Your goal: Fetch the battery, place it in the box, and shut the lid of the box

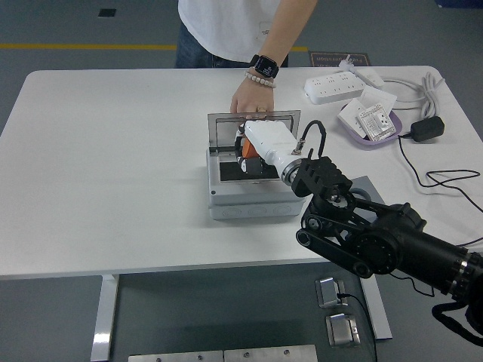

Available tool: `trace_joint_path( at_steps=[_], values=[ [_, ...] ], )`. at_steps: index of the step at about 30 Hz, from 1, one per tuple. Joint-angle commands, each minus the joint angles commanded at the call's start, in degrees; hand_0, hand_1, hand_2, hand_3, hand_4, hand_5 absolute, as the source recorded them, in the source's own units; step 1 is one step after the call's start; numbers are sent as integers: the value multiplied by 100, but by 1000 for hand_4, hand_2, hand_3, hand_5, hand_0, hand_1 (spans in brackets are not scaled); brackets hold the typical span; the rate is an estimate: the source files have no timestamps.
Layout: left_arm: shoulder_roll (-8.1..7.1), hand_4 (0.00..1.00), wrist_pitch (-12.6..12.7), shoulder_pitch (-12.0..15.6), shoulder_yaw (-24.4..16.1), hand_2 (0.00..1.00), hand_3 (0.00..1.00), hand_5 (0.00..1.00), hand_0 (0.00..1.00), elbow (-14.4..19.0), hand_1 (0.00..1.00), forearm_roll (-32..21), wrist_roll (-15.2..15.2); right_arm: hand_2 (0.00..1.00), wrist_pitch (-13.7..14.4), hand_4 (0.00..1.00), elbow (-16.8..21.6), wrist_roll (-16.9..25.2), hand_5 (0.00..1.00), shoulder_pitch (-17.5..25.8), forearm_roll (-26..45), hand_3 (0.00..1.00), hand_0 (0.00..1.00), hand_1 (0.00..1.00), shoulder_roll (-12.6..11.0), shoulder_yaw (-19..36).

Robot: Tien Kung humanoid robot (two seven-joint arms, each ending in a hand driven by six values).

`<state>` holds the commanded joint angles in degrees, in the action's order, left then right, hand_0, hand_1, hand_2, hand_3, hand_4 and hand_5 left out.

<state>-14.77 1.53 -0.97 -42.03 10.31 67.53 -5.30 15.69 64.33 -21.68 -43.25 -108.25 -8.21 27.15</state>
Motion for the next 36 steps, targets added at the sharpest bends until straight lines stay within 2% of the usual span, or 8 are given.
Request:
trace_joint_path(
  at_steps=[4, 9, 10, 19, 24, 33, 34, 36],
  values=[
    [1, 2, 2, -3, 0, 529, 512, 2, 379, 0, 589, 4, -3, 508, -2, 599, -3, -18, 146, 6, 1, 547, 571, 492, 3, -15],
    [1, 2, 2, -4, 2, 529, 512, 2, 379, 0, 589, 4, -3, 508, 10, 599, 1, -38, 146, 19, 8, 547, 571, 492, 7, -22],
    [0, 2, 2, -3, 3, 528, 512, 2, 378, 0, 588, 3, -3, 560, 17, 628, 4, -39, 387, 23, 15, 607, 634, 554, 6, -19],
    [13, 2, -2, 5, -13, 528, 510, 2, 378, 0, 589, 21, -12, 557, 117, 650, 87, -55, 407, 61, 183, 613, 644, 565, -28, 62],
    [33, 2, -6, 10, -9, 529, 509, 2, 376, 0, 588, 10, -18, 560, 152, 651, 412, 76, 417, 149, 763, 613, 650, 564, -164, 421],
    [42, 2, -18, 38, -28, 526, 510, 2, 375, 0, 587, 34, -34, 547, -299, 647, 1265, 87, 432, 265, 1935, 594, 604, 525, -585, 1236],
    [43, 2, -20, 40, -20, 526, 510, 2, 375, 0, 586, 30, -34, 490, -347, 613, 1336, 60, 274, 272, 2007, 540, 380, 407, -615, 1284],
    [47, 2, -24, 43, -8, 526, 510, 2, 375, 0, 586, 25, -35, 490, -453, 613, 1474, -13, 274, 285, 2094, 540, 380, 407, -663, 1377]
  ],
)
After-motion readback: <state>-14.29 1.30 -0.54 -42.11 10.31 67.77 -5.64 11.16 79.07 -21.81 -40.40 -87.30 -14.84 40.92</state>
